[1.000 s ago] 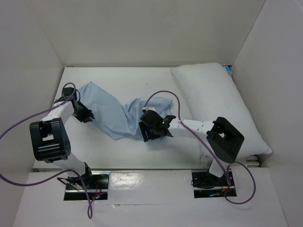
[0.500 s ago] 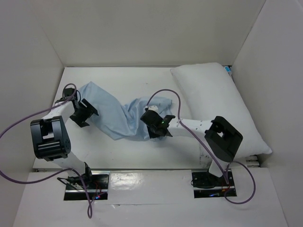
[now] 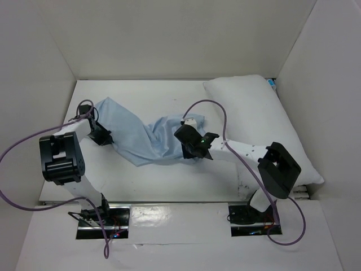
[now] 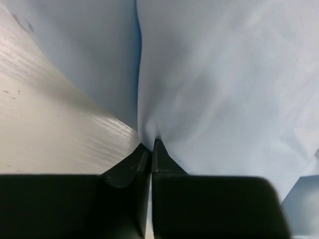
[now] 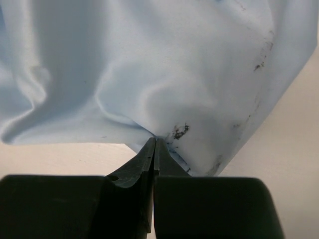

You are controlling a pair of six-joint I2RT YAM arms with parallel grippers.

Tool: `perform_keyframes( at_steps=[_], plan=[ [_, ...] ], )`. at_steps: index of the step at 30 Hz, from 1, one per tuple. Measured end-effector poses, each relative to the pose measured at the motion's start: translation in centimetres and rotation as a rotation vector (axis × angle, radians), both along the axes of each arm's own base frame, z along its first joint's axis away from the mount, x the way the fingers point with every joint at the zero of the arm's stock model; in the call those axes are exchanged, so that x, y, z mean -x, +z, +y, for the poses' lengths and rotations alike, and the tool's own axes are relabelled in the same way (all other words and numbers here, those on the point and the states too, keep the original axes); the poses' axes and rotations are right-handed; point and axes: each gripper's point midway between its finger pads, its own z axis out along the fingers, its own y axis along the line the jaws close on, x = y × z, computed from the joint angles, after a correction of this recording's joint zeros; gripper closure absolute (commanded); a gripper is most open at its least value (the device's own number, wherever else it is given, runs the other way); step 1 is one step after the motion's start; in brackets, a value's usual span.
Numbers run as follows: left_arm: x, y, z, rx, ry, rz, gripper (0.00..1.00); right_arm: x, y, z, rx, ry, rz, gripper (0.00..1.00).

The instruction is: Put the pillow into the pillowcase

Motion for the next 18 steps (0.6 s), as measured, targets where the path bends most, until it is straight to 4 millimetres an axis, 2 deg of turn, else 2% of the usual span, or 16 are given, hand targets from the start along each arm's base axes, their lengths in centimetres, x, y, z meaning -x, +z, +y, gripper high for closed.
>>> perform_keyframes(
  at_steps=[2, 4, 7, 12, 15, 18],
  plan=[
    [-0.3, 0.5, 0.1, -0.004, -0.002, -0.009, 1.0, -0.2, 0.4, -0.5, -0.001, -0.011, -0.006, 1.0],
    [-0.7, 1.6, 0.2, -0.01, -0.007, -0.027, 1.0, -0.6, 1.1, -1.0, -0.003, -0.02, -0.018, 1.0],
    [-1.7, 4.7, 0.4, -0.024, -0.016, -0.085, 1.0, -1.3, 2.4, -1.5, 0.0, -0.034, -0.038, 1.0],
    [-3.7, 12.7, 0.8, -0.081, -0.048, -0.272, 1.0, -4.2, 6.5, -2.8, -0.023, -0.083, -0.12, 1.0],
    [-4.0, 17.7, 0.9, -0.113, -0.063, -0.367, 1.0, -6.1, 10.4, -4.3, -0.061, -0.129, -0.197, 1.0],
    [-3.8, 22.1, 1.2, -0.154, -0.063, -0.453, 1.0, -6.5, 14.2, -6.3, -0.084, -0.162, -0.273, 1.0]
  ],
)
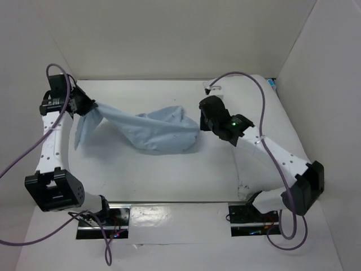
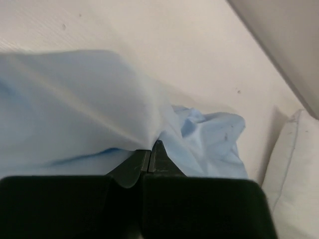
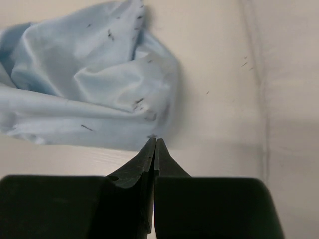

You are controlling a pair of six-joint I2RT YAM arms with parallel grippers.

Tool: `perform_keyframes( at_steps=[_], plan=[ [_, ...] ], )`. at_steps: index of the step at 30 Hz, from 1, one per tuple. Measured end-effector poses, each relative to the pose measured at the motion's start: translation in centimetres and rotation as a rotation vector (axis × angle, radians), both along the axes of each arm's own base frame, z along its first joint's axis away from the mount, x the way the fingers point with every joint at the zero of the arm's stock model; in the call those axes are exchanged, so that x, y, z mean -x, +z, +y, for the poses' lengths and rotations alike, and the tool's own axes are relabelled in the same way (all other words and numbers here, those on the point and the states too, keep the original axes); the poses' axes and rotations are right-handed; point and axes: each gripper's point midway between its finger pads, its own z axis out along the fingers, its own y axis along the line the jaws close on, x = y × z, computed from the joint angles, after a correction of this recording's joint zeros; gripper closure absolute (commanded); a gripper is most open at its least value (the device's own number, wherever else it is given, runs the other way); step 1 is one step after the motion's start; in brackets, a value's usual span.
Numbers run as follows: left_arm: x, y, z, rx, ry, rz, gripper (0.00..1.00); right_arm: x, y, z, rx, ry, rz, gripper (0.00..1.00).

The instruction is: Put the pillow into the pillowcase

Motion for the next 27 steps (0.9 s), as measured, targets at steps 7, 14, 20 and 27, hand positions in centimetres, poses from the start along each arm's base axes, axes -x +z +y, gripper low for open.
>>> perform_keyframes(
  at_steps=[7, 14, 20, 27],
  plan=[
    [0.4, 8.0, -0.3, -0.034, -0.027, -0.173, 1.0, 1.5, 9.8, -2.4, -0.083, -0.006, -0.188, 1.0],
    [-1.6, 8.6, -0.5, -0.025, -0.078, -0.181, 1.0, 1.9, 9.8, 1.8, -0.138, 0.143, -0.185, 0.8],
    [-1.7, 7.3, -0.3, -0.034, -0.09, -0.139, 1.0, 6.7, -1.4, 15.1, -0.063, 0.471, 0.02, 0.35],
    [-1.4, 7.0, -0.1, -0.062, -0.094, -0.121, 1.0, 9.9, -11.7, 22.9, 0.015, 0.622, 0.133, 0.27]
  ],
)
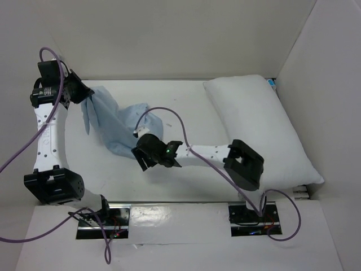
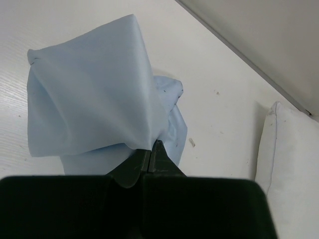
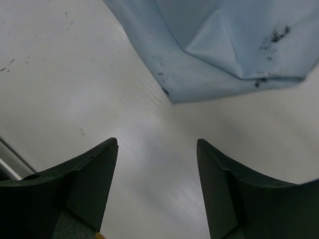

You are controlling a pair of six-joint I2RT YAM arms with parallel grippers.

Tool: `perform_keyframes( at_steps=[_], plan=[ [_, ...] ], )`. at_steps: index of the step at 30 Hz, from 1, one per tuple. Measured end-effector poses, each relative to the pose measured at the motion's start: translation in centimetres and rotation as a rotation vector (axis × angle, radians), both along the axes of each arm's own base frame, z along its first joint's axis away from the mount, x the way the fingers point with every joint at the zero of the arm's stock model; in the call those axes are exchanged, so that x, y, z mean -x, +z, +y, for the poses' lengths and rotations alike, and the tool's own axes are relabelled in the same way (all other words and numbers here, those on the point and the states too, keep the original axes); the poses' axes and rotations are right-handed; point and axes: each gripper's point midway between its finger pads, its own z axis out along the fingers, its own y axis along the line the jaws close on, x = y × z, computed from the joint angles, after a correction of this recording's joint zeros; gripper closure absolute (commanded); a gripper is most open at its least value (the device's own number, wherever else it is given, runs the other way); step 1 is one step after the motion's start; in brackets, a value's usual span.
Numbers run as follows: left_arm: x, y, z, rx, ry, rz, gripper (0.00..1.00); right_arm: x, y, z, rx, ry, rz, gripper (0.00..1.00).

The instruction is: Put the pillow into the pillowcase

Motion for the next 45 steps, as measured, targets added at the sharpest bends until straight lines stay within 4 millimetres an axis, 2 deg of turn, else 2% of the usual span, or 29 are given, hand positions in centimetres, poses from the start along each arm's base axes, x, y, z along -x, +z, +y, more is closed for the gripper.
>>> perform_keyframes(
  at_steps=[4, 8, 11, 12, 13, 15, 16, 20, 22, 24, 26, 28, 30, 32, 33, 35, 37, 38, 39, 40, 41, 42, 43, 45],
  plan=[
    [0.1, 0.4, 0.0, -0.006, -0.001, 0.003, 1.0, -1.1, -3.4, 2.9, 0.033, 0.013, -0.012, 0.25],
    [0.2, 0.4, 0.1, -0.019, -0.004, 0.005, 1.0, -2.3, -5.5, 4.2, 0.062, -0.004, -0.043, 0.25],
    [0.3, 0.3, 0.1, -0.023, -0.007, 0.01, 1.0, -3.0, -6.7, 4.7, 0.086, -0.019, -0.071, 0.31],
    [0.3, 0.3, 0.1, -0.023, -0.007, 0.011, 1.0, -3.3, -7.0, 4.9, 0.092, -0.024, -0.079, 0.46],
    [0.3, 0.3, 0.1, -0.023, -0.007, 0.011, 1.0, -3.6, -7.4, 5.1, 0.101, -0.028, -0.091, 0.57],
    [0.3, 0.3, 0.1, -0.022, -0.007, 0.011, 1.0, -4.3, -7.3, 5.6, 0.098, -0.037, -0.114, 0.89],
    [0.3, 0.3, 0.1, -0.022, -0.007, 0.011, 1.0, -4.5, -7.3, 5.5, 0.102, -0.041, -0.121, 1.0],
    [0.2, 0.1, 0.1, -0.021, -0.008, 0.015, 1.0, -6.2, -7.1, 4.4, 0.114, -0.085, -0.13, 1.0],
    [-0.1, 0.0, 0.1, -0.017, -0.011, 0.02, 1.0, -8.2, -6.5, 2.5, 0.12, -0.132, -0.126, 1.0],
    [-0.6, -0.3, 0.0, -0.007, -0.023, 0.025, 1.0, -11.7, -4.1, -0.6, 0.108, -0.212, -0.134, 1.0],
    [-1.6, -0.6, -0.1, 0.007, -0.039, 0.028, 1.0, -16.2, 0.1, -4.7, 0.064, -0.321, -0.171, 1.0],
    [-2.9, -1.0, -0.4, 0.03, -0.067, 0.036, 1.0, -20.6, 6.1, -9.8, -0.003, -0.443, -0.238, 1.0],
    [-5.2, -0.7, -0.7, 0.051, -0.105, 0.018, 1.0, -24.0, 13.1, -15.0, -0.081, -0.559, -0.337, 1.0],
    [-7.5, -0.1, -1.3, 0.075, -0.152, -0.011, 1.0, -25.0, 20.2, -19.1, -0.156, -0.639, -0.446, 1.0],
    [-8.7, 0.4, -1.8, 0.082, -0.179, -0.036, 1.0, -24.6, 23.3, -20.2, -0.197, -0.653, -0.492, 1.0],
    [-9.7, 0.9, -2.8, 0.091, -0.225, -0.072, 1.0, -22.2, 29.1, -21.1, -0.278, -0.639, -0.574, 1.0],
    [-9.6, 1.3, -3.8, 0.096, -0.258, -0.092, 1.0, -19.0, 32.3, -21.1, -0.337, -0.597, -0.616, 1.0],
    [-9.4, 1.5, -4.3, 0.09, -0.273, -0.108, 1.0, -17.4, 32.7, -21.1, -0.355, -0.571, -0.621, 1.0],
    [-8.9, 1.4, -4.8, 0.082, -0.285, -0.119, 1.0, -15.7, 32.3, -21.0, -0.361, -0.541, -0.615, 1.0],
    [-8.3, 1.2, -5.0, 0.075, -0.29, -0.121, 0.77, -14.2, 31.2, -21.0, -0.352, -0.512, -0.597, 1.0],
    [-7.5, 0.6, -5.1, 0.057, -0.288, -0.119, 0.48, -12.7, 29.9, -20.7, -0.349, -0.476, -0.576, 1.0],
    [-6.6, -0.3, -4.9, 0.04, -0.275, -0.105, 0.2, -11.5, 27.8, -20.0, -0.336, -0.433, -0.543, 1.0],
    [-5.8, -1.3, -4.5, 0.023, -0.253, -0.08, 0.0, -10.2, 24.8, -19.3, -0.309, -0.391, -0.496, 1.0],
    [-4.7, -3.7, -3.5, -0.004, -0.2, -0.02, 0.0, -7.7, 18.2, -17.8, -0.236, -0.31, -0.384, 1.0]
  ],
)
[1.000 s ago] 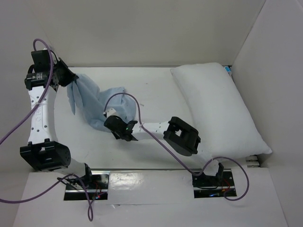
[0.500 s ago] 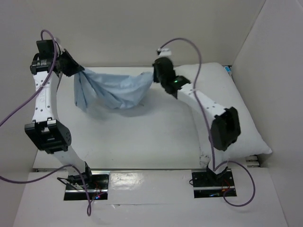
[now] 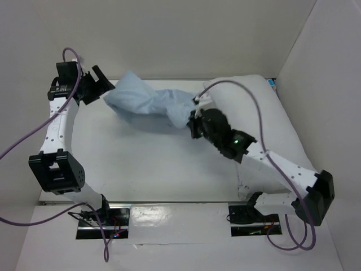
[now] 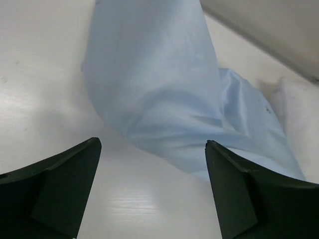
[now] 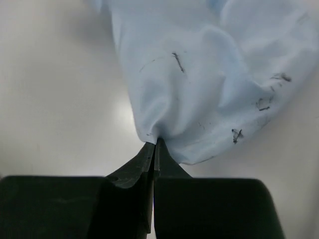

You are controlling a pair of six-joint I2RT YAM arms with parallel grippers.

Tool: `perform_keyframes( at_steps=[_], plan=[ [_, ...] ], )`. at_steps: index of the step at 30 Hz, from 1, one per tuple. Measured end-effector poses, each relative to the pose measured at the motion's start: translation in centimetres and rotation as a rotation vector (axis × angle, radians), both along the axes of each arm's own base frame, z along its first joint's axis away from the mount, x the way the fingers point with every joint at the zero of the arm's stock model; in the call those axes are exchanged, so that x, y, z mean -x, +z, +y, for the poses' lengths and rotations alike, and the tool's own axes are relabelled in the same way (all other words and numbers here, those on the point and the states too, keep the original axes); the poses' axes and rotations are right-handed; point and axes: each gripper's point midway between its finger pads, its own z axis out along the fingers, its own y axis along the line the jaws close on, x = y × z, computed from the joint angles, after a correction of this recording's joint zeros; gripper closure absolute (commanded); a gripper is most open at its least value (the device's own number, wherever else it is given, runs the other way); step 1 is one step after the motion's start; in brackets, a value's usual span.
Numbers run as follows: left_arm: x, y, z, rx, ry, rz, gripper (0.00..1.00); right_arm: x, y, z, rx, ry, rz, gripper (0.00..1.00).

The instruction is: Put the pillow into the pillowcase

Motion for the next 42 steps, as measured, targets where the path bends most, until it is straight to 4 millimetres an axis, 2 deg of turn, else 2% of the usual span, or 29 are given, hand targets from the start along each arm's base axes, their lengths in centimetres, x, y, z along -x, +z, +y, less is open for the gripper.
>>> perform_keyframes(
  at_steps=[2, 3, 4, 5, 6, 7, 9, 10, 12, 13, 14, 15, 16, 17, 19, 22, 24, 28, 31, 35, 40, 42],
  plan=[
    [0.7, -2.4, 1.0, -0.02, 0.051, 0.073, 0.0, 3.0, -7.2, 2.1, 0.09, 0.099, 0.141, 0.97],
    [1.0, -3.5, 1.4, -0.027, 0.067, 0.115, 0.0, 4.9, -11.0, 3.1, 0.147, 0.153, 0.224, 0.75],
    [1.1, -4.5, 1.8, -0.036, 0.081, 0.152, 0.0, 6.8, -15.3, 3.4, 0.227, 0.189, 0.327, 0.62],
    [1.2, -5.2, 2.0, -0.043, 0.091, 0.174, 0.0, 8.2, -16.4, 4.1, 0.25, 0.222, 0.357, 0.61],
    [1.3, -5.7, 2.2, -0.055, 0.095, 0.192, 0.0, 9.6, -18.2, 4.1, 0.306, 0.238, 0.406, 0.56],
    [1.5, -6.0, 2.1, -0.072, 0.088, 0.203, 0.03, 10.4, -19.1, 4.0, 0.334, 0.238, 0.435, 0.51],
    [1.6, -5.7, 0.9, -0.097, 0.057, 0.196, 0.08, 10.3, -19.3, 3.2, 0.361, 0.193, 0.458, 0.48],
    [1.6, -5.5, -0.1, -0.111, 0.025, 0.186, 0.12, 9.4, -18.6, 2.7, 0.345, 0.154, 0.46, 0.42],
    [2.1, -5.4, -2.8, -0.136, -0.044, 0.172, 0.26, 6.4, -16.6, 1.5, 0.271, 0.065, 0.457, 0.4],
    [2.6, -5.7, -4.3, -0.146, -0.085, 0.172, 0.28, 4.5, -15.5, 0.3, 0.219, 0.008, 0.457, 0.4],
    [2.9, -6.0, -4.9, -0.15, -0.097, 0.177, 0.29, 2.8, -14.5, -1.0, 0.174, -0.046, 0.454, 0.36],
    [3.9, -7.0, -7.1, -0.156, -0.149, 0.199, 0.25, 1.2, -13.7, -2.5, 0.123, -0.1, 0.459, 0.33],
    [4.7, -8.0, -8.3, -0.159, -0.178, 0.217, 0.22, 0.0, -13.2, -3.9, 0.086, -0.147, 0.464, 0.31],
    [5.6, -9.3, -9.4, -0.155, -0.194, 0.25, 0.22, -1.0, -12.9, -5.1, 0.051, -0.185, 0.475, 0.29],
    [7.6, -12.5, -10.3, -0.159, -0.196, 0.338, 0.14, -1.6, -13.3, -6.0, 0.007, -0.209, 0.516, 0.27],
    [10.4, -16.9, -8.8, -0.166, -0.124, 0.479, 0.12, -0.4, -15.0, -3.8, 0.017, -0.147, 0.581, 0.2],
    [11.3, -18.1, -6.8, -0.161, -0.046, 0.537, 0.1, 1.7, -16.5, -1.1, 0.072, -0.067, 0.609, 0.2],
    [9.9, -18.1, -2.2, -0.117, 0.118, 0.547, 0.12, 6.7, -19.1, 4.2, 0.22, 0.086, 0.622, 0.19],
    [7.4, -17.8, 0.7, -0.079, 0.215, 0.537, 0.1, 8.6, -20.5, 6.6, 0.299, 0.135, 0.606, 0.19],
    [4.4, -18.5, 3.5, -0.037, 0.302, 0.539, 0.09, 9.3, -22.9, 6.9, 0.386, 0.126, 0.606, 0.19],
    [1.5, -20.6, 5.5, -0.003, 0.345, 0.56, 0.09, 9.3, -25.7, 6.2, 0.476, 0.09, 0.616, 0.19],
    [0.2, -21.5, 5.9, 0.004, 0.347, 0.555, 0.09, 9.1, -26.3, 5.9, 0.498, 0.072, 0.611, 0.23]
  ],
)
